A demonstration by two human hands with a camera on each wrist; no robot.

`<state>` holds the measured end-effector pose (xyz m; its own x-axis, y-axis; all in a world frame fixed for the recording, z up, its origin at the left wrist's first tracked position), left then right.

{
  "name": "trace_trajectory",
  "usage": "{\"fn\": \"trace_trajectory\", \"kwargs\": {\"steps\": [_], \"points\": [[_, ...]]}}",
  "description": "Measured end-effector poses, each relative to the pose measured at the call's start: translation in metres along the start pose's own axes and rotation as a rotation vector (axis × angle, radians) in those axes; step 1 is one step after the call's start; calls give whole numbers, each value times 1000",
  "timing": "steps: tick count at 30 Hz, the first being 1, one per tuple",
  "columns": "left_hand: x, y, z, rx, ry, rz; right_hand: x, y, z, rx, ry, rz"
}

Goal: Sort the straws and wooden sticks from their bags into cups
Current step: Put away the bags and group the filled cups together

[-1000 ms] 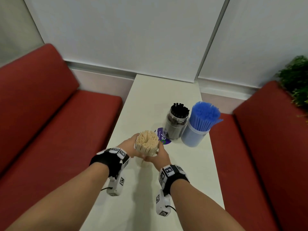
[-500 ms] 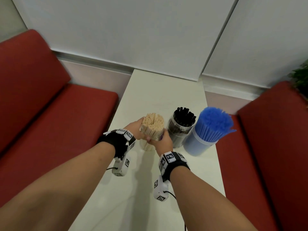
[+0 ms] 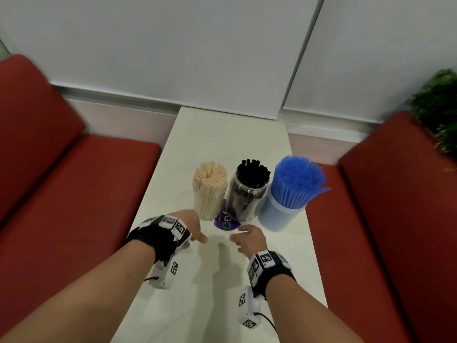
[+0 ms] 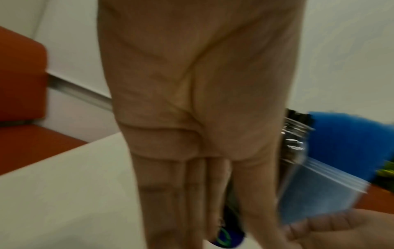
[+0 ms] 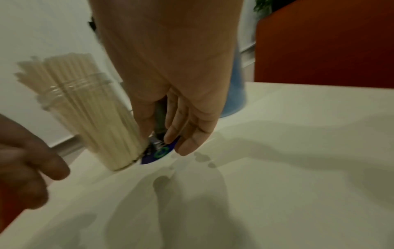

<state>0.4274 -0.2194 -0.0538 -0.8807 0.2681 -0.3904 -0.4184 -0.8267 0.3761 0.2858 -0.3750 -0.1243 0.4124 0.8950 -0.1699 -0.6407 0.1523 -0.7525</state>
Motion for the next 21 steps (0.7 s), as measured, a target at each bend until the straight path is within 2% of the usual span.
{"fn": "trace_trajectory", "kwargs": {"steps": [1, 2, 3, 4, 5, 8, 9, 10, 11, 15, 21], "points": [[17, 18, 1, 108, -89, 66, -15, 11, 5, 25, 16, -26], [29, 42, 4, 247, -121, 157, -31, 18, 12, 39, 36, -50], [33, 70, 10, 411, -80, 244, -48, 22, 19, 37, 60, -68], [28, 97, 18, 568, 37, 314, -66, 22, 26, 16, 88, -73], [19, 120, 30, 693, 210, 358, -85, 19, 33, -25, 123, -61], [-11, 176, 80, 908, 808, 339, -141, -11, 53, -223, 243, 3], [-19, 193, 91, 936, 927, 310, -156, -22, 58, -280, 273, 18], [-27, 207, 95, 933, 980, 287, -167, -32, 61, -319, 282, 47], [-35, 221, 92, 900, 970, 266, -175, -41, 61, -340, 270, 82], [-58, 256, 47, 740, 748, 222, -182, -66, 51, -428, 142, 88], [-76, 260, 7, 680, 787, 361, -164, -94, 17, -654, -48, -130]]}}
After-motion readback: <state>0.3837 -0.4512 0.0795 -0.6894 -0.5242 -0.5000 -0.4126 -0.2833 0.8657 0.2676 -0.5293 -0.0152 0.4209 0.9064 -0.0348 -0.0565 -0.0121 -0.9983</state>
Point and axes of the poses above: each hand's wrist, its own z-axis away from the middle knuckle, its own x-axis out of the palm, y = z × x, the point moved 8 cm from there along -z, towards the middle knuckle, and after that the axes turned 15 degrees about -y, right-handed, at the moved point
